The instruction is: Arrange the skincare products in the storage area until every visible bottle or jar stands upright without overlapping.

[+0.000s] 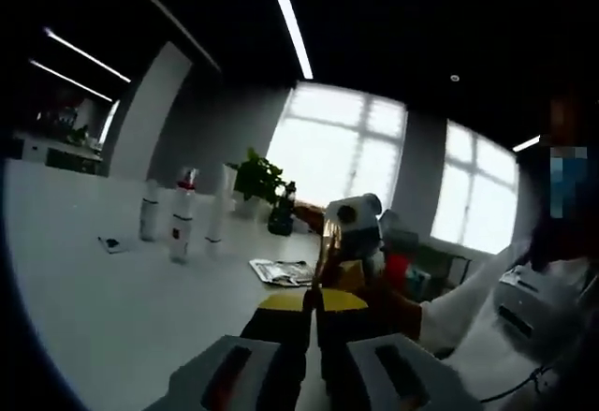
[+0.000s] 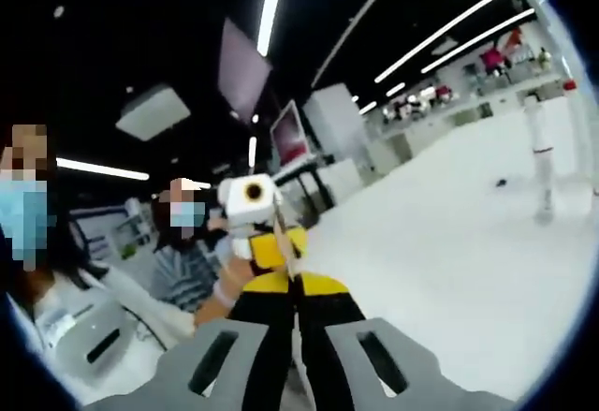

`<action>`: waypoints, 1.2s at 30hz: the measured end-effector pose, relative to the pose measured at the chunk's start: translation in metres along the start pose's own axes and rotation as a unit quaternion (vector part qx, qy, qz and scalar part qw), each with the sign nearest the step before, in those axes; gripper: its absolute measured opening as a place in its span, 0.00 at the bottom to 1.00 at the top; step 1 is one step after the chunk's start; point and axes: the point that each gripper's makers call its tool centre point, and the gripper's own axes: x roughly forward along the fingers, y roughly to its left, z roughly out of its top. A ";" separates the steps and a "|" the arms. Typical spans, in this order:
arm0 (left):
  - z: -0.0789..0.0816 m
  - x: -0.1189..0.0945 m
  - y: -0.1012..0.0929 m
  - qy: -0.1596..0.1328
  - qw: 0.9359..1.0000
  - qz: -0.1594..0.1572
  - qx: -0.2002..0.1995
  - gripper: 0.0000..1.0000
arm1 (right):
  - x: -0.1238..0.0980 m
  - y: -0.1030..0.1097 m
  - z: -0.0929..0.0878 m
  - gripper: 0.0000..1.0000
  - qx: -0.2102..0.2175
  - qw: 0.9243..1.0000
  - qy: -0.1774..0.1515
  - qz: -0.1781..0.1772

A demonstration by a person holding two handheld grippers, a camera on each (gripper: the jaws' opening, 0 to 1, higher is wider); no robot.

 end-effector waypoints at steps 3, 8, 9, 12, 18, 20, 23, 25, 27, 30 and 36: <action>-0.001 0.000 -0.001 0.002 1.000 -0.004 -0.011 0.01 | -0.001 -0.001 -0.001 0.00 0.002 1.000 0.002 -0.002; 0.002 0.000 -0.005 -0.006 0.999 -0.020 -0.049 0.00 | -0.002 0.004 -0.001 0.06 -0.028 1.000 -0.008 0.001; 0.003 0.000 -0.005 -0.010 0.999 -0.018 -0.050 0.00 | -0.003 0.004 -0.002 0.11 -0.030 1.000 -0.008 -0.001; 0.006 0.000 -0.001 -0.015 0.999 -0.009 -0.049 0.00 | -0.004 0.006 -0.003 0.21 -0.043 0.999 -0.007 0.000; 0.016 -0.002 0.007 -0.038 0.996 0.002 -0.079 0.00 | -0.014 -0.011 0.003 0.26 -0.104 0.992 -0.018 -0.067; 0.017 -0.001 0.009 -0.040 0.995 0.004 -0.087 0.00 | -0.017 -0.017 0.004 0.29 -0.120 0.988 -0.020 -0.094; 0.020 0.001 0.017 -0.055 0.990 0.021 -0.125 0.00 | -0.026 -0.030 0.009 0.35 -0.172 0.972 -0.032 -0.156; 0.024 0.002 0.023 -0.064 0.986 0.025 -0.151 0.00 | -0.030 -0.035 0.008 0.38 -0.205 0.962 -0.021 -0.181; 0.026 0.003 0.026 -0.068 0.985 0.022 -0.159 0.00 | -0.032 -0.036 0.006 0.50 -0.234 0.953 -0.014 -0.194; 0.027 0.004 0.032 -0.075 0.983 0.033 -0.167 0.00 | -0.032 -0.038 0.001 0.68 -0.243 0.950 -0.007 -0.198; 0.027 0.009 0.046 -0.084 0.974 0.042 -0.205 0.00 | -0.040 -0.045 0.002 0.84 -0.244 0.945 -0.016 -0.218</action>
